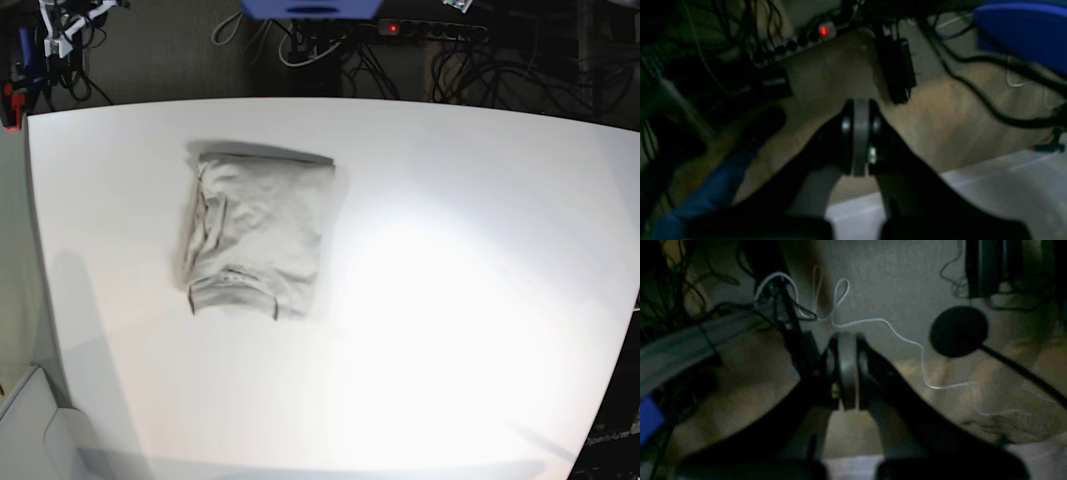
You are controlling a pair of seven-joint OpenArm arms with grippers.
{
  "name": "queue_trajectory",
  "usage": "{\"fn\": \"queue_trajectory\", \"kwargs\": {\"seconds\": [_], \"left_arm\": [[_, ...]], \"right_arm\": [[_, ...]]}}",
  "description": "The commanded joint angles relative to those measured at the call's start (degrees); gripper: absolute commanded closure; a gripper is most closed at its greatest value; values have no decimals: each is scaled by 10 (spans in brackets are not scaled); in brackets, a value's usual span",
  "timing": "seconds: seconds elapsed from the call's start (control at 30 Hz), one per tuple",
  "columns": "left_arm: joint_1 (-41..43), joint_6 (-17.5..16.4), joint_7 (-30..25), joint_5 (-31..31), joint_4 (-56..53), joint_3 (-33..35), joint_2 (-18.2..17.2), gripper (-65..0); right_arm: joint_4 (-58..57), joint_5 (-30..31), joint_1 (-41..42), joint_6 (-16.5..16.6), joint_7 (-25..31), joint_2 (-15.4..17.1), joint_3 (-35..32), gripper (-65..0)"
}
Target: Layout the t-shirt on the table in an organized manner, then fold the t-shirt properly
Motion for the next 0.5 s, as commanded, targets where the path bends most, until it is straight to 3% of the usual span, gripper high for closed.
{"fn": "queue_trajectory", "kwargs": {"seconds": [0.0,0.3,0.47], "left_arm": [[2,1,-6,-3,-6,-2,0,0],[-84,2,-6,-8,-164,46,-5,0],[-132,3,-50,-8,-253,44,8,0]], "right_arm": [[-21,3,-2,4,18,13,1,0],[-326,2,56,4,201,92,-58,0],[-437,2,89,4,332,102,-143,0]]}}
